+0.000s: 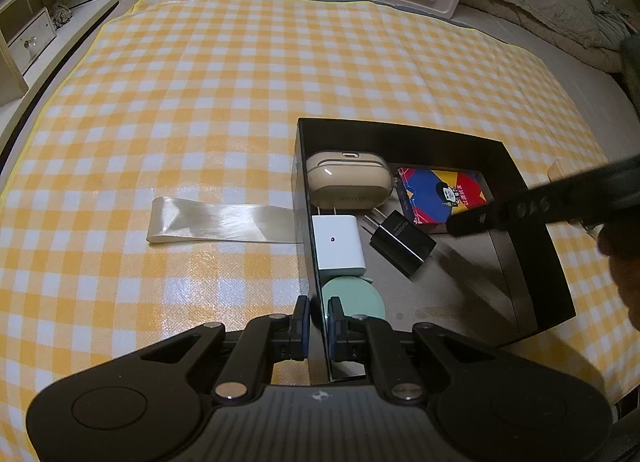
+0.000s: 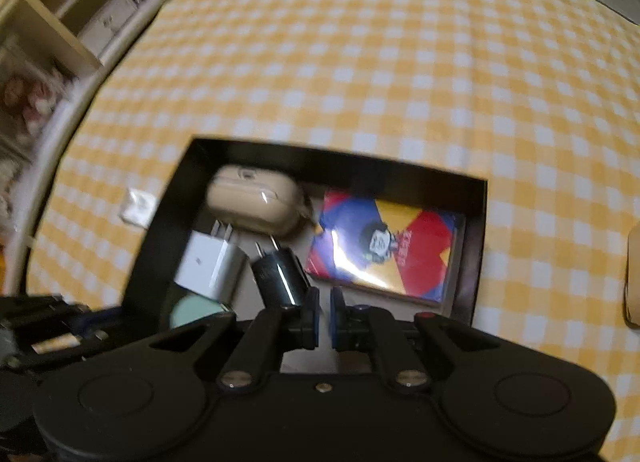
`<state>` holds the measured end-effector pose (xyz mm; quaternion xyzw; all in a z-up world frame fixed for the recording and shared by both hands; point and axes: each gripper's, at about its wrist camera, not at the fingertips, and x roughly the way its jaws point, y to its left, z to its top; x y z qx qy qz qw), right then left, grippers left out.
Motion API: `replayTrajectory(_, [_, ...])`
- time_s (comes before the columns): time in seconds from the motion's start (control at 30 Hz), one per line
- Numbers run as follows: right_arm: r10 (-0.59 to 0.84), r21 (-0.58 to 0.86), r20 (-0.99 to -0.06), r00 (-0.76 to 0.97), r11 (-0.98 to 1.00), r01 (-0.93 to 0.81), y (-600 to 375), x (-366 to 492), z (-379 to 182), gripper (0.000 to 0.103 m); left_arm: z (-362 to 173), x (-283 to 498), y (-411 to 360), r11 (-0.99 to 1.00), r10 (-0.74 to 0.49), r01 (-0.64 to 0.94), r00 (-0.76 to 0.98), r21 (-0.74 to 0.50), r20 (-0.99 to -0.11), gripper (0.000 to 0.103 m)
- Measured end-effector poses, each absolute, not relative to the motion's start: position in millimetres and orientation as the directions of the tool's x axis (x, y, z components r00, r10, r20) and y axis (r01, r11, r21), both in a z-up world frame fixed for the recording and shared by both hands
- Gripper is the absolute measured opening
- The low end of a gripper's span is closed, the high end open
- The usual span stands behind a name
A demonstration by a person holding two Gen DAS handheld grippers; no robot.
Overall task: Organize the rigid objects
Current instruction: 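Carry the black plug into the box beside the white charger and release, then withdraw the right gripper and move it toward the wooden case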
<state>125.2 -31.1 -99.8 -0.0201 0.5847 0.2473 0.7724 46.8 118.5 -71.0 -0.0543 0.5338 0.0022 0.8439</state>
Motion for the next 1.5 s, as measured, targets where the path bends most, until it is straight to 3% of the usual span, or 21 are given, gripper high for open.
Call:
replayTrajectory(0.27, [0.433, 0.343, -0.892, 0.131, 0.836, -0.429, -14, 114, -109, 0.007, -72, 48, 118, 0.994, -0.053, -0.064, 0.430, -0.089, -0.901, 0.009])
replayTrajectory(0.47, [0.435, 0.333, -0.888, 0.147, 0.830, -0.448, -7, 107, -103, 0.008, -72, 48, 118, 0.994, -0.053, -0.064, 0.429, -0.088, -0.902, 0.009])
replayTrajectory(0.67, [0.352, 0.230, -0.908, 0.228, 0.872, -0.432, -20, 114, -99, 0.009, -72, 48, 117, 0.994, -0.049, -0.063, 0.430, -0.084, -0.902, 0.009])
replayTrajectory(1.23, [0.417, 0.312, -0.895, 0.158, 0.838, -0.448, -11, 110, -107, 0.010, -72, 47, 118, 0.994, -0.051, -0.064, 0.430, -0.087, -0.901, 0.009])
replayTrajectory(1.5, [0.462, 0.326, -0.863, 0.203, 0.818, -0.475, -23, 105, -78, 0.022, -73, 47, 119, 0.994, -0.049, -0.064, 0.429, -0.084, -0.902, 0.009])
